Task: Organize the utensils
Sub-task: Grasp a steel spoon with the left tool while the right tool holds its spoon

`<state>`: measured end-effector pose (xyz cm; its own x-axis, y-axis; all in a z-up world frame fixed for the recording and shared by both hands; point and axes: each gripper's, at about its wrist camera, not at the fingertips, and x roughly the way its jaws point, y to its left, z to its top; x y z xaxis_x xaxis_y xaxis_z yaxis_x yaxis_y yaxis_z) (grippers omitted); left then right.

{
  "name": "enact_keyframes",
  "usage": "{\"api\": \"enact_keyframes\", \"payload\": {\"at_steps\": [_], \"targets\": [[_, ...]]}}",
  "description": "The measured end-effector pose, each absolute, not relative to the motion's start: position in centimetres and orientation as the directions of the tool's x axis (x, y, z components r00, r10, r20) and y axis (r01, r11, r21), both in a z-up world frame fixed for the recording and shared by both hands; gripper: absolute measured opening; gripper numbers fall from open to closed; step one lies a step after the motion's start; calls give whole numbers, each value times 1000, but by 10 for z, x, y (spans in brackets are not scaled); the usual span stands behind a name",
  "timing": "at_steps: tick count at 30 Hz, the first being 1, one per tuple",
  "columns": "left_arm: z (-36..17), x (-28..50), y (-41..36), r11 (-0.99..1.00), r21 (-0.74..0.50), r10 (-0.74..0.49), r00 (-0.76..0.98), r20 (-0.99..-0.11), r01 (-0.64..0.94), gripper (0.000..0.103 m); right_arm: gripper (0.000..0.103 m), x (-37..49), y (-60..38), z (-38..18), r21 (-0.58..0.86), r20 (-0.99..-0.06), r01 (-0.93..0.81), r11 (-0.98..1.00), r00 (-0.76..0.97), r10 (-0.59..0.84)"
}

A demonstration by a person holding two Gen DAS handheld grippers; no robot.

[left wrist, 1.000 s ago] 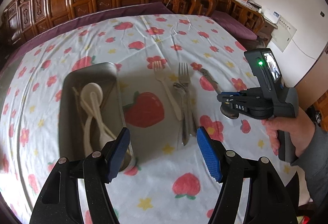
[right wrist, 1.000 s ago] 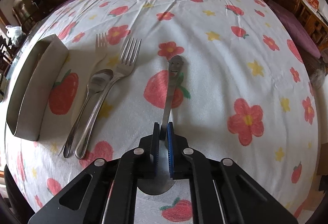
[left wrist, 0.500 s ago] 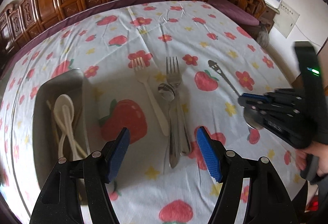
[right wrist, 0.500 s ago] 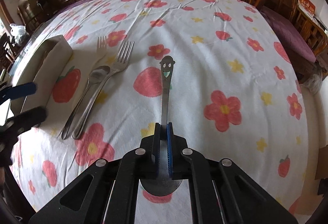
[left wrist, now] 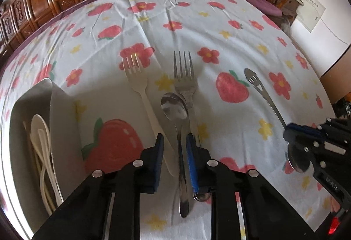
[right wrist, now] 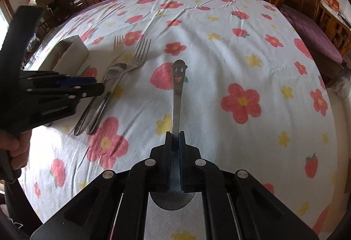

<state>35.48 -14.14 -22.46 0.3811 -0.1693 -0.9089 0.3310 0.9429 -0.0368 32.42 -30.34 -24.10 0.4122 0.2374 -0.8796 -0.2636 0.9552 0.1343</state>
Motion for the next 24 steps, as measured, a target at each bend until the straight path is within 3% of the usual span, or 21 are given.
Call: {"api": "enact_keyframes", "payload": {"at_steps": [5, 16, 18, 24], "targets": [[-225, 357, -149, 935, -4, -153, 395, -906, 354, 14, 7, 322, -304, -243, 138, -878, -268, 953, 413, 244], [-226, 363, -156, 928, 20, -138, 392, -910, 372, 13, 7, 316, -305, -246, 163, -876, -263, 951, 405, 262], [-233, 365, -155, 929, 23, -122, 363, -924, 370, 5, 7, 314, -304, -244, 165, -874, -263, 950, 407, 265], [-234, 363, -151, 929, 8, -136, 362, -922, 369, 4, 7, 308, -301, -240, 167, -872, -271, 948, 408, 270]]}}
